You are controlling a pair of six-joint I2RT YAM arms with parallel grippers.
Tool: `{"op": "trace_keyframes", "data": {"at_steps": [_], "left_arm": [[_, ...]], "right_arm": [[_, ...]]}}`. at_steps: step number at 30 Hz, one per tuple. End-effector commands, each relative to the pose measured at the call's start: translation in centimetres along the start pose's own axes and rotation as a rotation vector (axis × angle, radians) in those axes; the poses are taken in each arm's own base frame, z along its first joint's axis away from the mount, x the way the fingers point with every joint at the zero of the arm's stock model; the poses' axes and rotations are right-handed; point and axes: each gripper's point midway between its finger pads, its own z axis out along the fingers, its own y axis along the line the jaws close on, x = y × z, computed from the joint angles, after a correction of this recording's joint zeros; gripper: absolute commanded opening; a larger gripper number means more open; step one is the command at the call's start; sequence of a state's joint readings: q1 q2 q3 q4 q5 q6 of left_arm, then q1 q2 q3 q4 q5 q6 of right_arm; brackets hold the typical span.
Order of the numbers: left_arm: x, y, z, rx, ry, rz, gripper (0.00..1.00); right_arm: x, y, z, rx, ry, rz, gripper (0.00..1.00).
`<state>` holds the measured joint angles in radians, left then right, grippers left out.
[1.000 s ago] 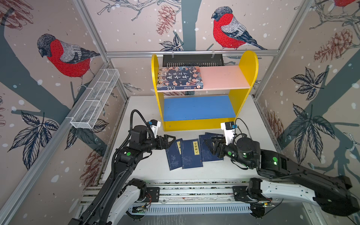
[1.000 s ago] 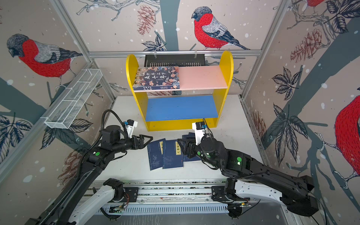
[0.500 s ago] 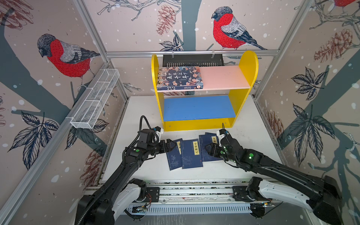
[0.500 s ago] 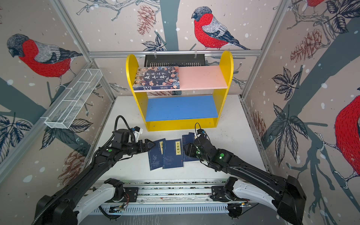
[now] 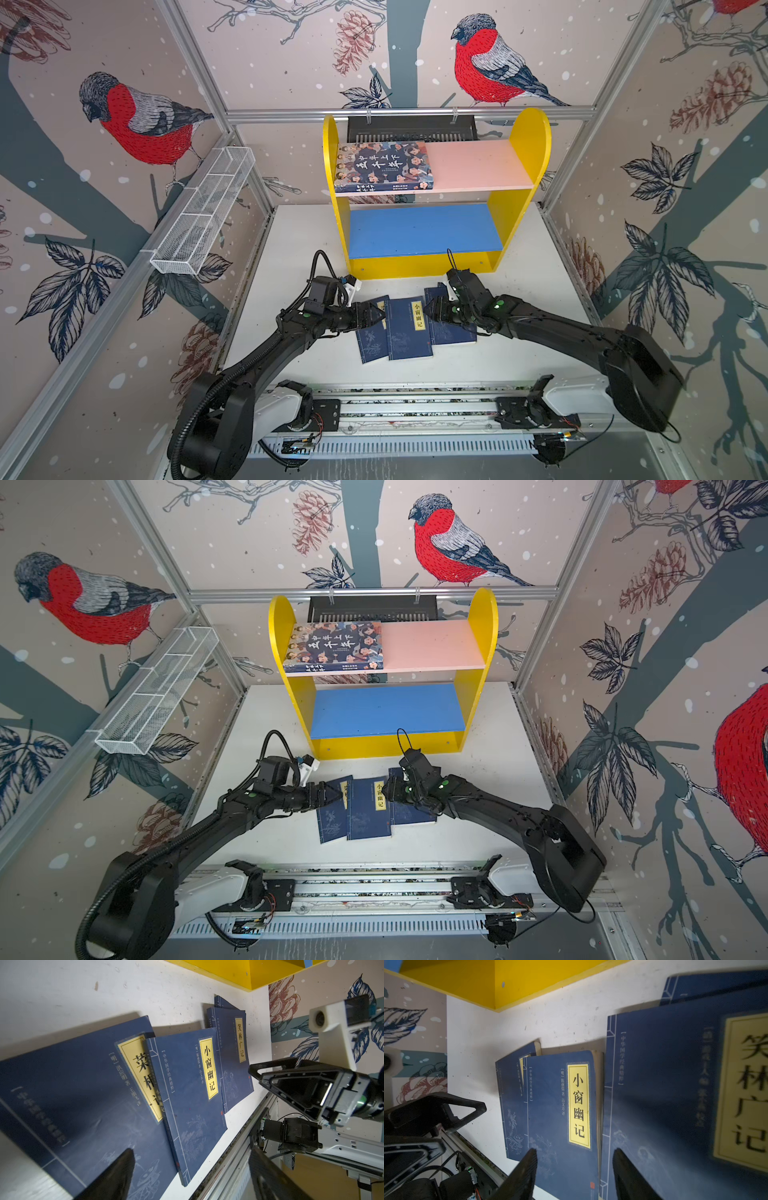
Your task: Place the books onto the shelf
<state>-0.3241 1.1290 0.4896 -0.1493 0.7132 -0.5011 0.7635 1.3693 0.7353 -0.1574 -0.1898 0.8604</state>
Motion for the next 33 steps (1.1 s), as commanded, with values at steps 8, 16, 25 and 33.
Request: {"op": "trace_keyframes", "data": {"at_steps": [8,16,25,33], "left_arm": [[1.6,-0.5,1.2,0.027,0.037,0.074,0.87],[3.1,0.2,2.5,0.014,0.1,0.046,0.87],[3.6,0.3,3.3,0.04,0.142,0.033,0.85],[4.3,0.8,4.1,0.053,0.183,0.01,0.85]], "right_arm": [[0.5,0.8,2.8,-0.063,0.054,-0.06,0.57],[0.4,0.0,3.9,-0.021,0.066,-0.087,0.57],[1.1,-1.3,5.4,0.025,0.11,-0.063,0.57],[1.5,-0.7,6.3,0.003,0.137,-0.057,0.57]]}}
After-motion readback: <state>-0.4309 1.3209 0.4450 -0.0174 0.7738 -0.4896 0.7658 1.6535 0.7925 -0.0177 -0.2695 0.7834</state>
